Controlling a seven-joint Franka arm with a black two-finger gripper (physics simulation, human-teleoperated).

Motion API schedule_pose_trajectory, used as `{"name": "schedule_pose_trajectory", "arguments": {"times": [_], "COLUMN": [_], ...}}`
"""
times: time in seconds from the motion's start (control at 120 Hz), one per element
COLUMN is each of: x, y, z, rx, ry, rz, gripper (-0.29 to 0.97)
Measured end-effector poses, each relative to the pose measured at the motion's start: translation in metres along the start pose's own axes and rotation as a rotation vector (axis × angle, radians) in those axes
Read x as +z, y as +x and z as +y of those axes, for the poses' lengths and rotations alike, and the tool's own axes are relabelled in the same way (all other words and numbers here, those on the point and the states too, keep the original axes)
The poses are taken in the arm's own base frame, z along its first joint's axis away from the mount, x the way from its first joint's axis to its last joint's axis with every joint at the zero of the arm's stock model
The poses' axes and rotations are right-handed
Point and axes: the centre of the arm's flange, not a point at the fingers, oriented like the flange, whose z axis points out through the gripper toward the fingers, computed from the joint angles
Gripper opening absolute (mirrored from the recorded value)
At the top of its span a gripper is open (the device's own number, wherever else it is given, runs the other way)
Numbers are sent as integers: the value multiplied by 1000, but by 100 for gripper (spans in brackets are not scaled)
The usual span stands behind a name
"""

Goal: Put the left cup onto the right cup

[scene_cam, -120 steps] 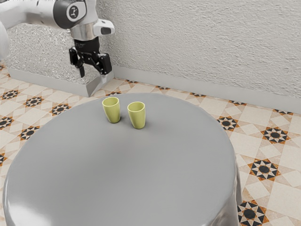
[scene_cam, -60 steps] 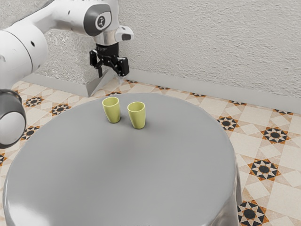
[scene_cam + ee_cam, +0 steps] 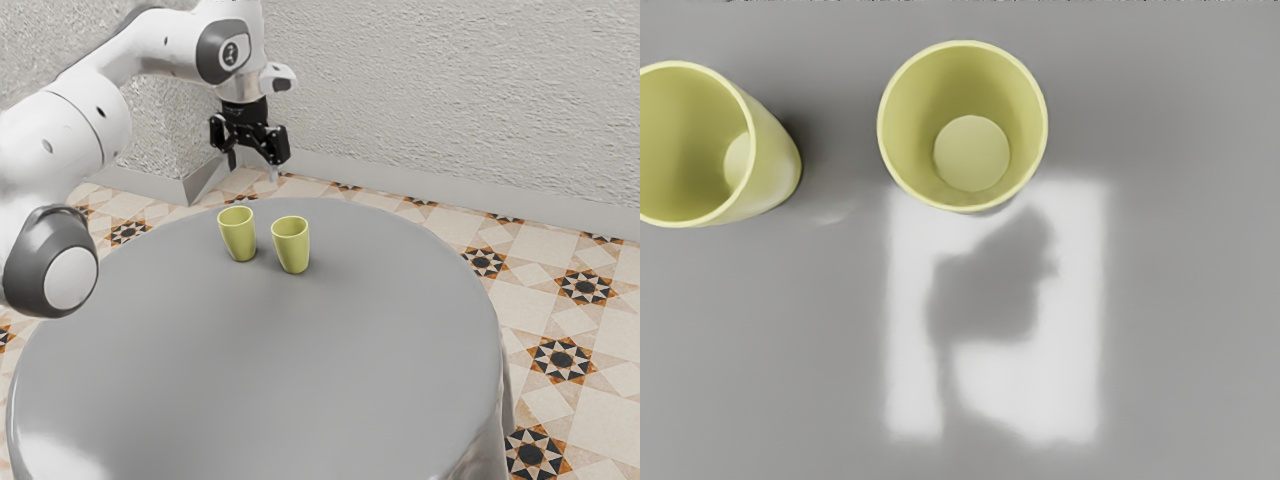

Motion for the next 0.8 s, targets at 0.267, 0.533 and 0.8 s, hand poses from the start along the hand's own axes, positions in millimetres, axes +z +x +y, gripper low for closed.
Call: {"name": "schedule_pose_trajectory", "arguments": {"times": [0.267,0.533,0.8], "x": [34,42,61], "y": [17,20,32], "z": [8,13,7], "rx": [10,13,7], "ry": [2,8,10], "rz": [-21,-14,21], "gripper": [68,68,68]}}
